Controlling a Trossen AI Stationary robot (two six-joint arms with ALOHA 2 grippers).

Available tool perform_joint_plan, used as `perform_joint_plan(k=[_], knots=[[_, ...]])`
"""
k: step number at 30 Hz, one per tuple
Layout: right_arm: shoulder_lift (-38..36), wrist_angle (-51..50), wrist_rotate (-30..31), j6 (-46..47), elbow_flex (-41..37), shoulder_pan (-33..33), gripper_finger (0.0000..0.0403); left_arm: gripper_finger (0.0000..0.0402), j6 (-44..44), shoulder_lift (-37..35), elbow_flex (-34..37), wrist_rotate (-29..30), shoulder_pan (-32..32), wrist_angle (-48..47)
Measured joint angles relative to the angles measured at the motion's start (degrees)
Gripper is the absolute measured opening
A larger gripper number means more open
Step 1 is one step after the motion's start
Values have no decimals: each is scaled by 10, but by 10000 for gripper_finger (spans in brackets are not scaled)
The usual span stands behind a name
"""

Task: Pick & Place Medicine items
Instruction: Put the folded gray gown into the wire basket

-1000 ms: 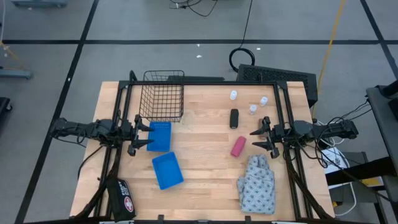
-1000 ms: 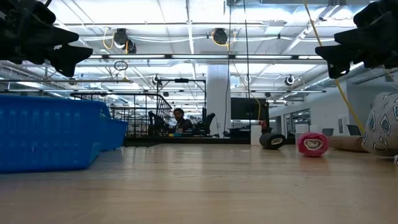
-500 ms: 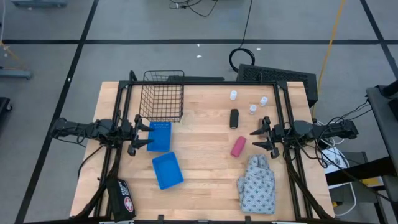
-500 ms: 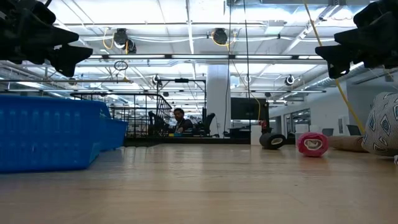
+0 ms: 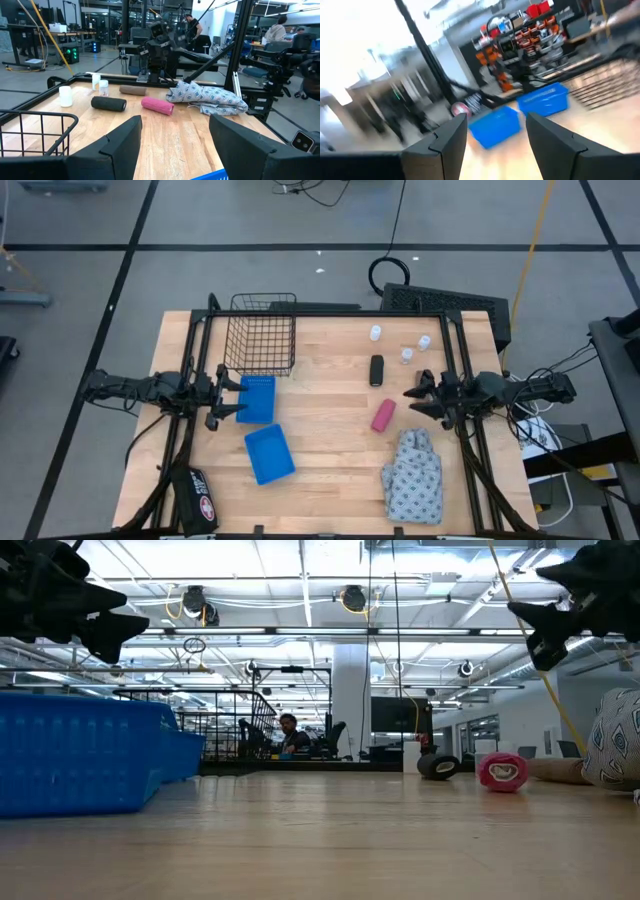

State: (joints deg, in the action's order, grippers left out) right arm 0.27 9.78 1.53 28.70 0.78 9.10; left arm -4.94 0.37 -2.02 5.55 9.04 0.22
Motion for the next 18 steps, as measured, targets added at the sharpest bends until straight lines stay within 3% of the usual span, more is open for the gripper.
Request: perform_joint_plan(k=[5, 10, 14, 18], knots=[[0, 94, -1, 86, 0, 0, 196, 241, 0, 0, 0, 0, 0, 0], [0, 178, 2, 80, 0, 0, 196, 241, 0, 0, 0, 0, 0, 0], [0, 216, 68, 8, 0, -1, 196, 241, 0, 0, 0, 0, 0, 0], [16, 270, -5, -21, 0, 7, 196, 241, 0, 0, 0, 0, 0, 0]])
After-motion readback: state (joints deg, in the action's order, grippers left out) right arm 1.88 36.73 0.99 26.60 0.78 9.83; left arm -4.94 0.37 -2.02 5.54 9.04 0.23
